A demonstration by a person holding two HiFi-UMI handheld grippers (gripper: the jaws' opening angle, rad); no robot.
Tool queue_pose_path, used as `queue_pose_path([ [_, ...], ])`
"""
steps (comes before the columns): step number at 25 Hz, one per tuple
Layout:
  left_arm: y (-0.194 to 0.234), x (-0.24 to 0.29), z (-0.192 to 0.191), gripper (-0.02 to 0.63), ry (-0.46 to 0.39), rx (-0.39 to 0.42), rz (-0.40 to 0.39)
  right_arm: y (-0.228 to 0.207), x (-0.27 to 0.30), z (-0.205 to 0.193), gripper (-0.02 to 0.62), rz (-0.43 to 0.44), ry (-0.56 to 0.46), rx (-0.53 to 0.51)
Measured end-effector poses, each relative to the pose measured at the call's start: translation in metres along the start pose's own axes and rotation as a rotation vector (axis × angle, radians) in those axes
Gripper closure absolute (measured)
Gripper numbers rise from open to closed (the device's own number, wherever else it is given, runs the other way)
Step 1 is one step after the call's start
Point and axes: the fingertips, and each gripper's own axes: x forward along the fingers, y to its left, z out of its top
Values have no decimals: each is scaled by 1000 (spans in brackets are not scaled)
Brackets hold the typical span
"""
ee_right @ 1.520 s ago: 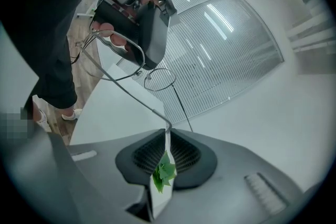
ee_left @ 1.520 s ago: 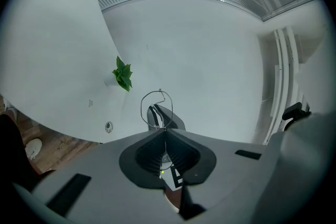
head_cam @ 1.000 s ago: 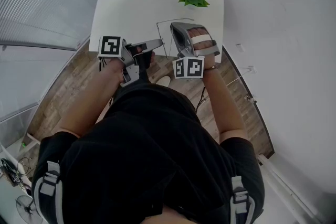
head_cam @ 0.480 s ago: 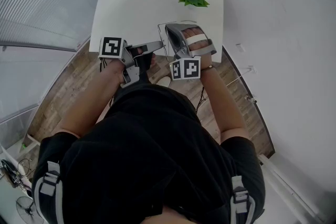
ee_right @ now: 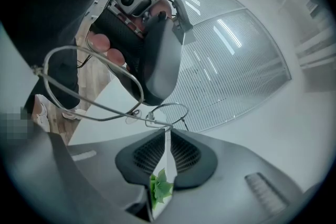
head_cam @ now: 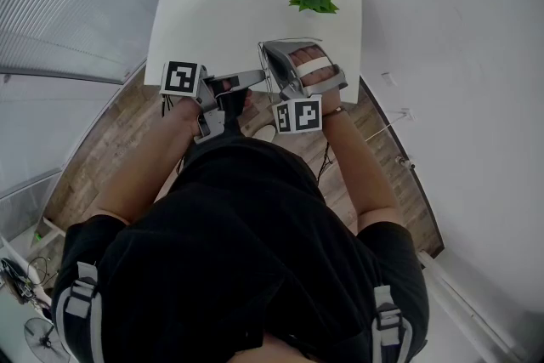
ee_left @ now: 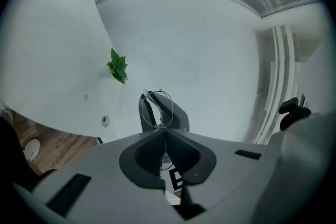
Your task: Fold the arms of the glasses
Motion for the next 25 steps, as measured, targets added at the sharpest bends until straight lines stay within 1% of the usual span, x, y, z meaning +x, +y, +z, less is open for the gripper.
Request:
queue_pose_path([
  [4,0,1,-1,594,2,0,-3,1,0,1,548,-16,-3,-44],
  [9,-2,1,-2,594,4,-4,-9,3,0,1,541,-14,-5,-60],
  [11,-3,1,-3,594,2,-6,-10,3,-1,1,523,-7,-1,-58],
  [18,3,2,2,594,-16,-22,-6,6,0,-9,509,1,12,-26],
  [25,5,-1,7,594,-47,-37,4,7,-10,-22,509,-17,33,71],
])
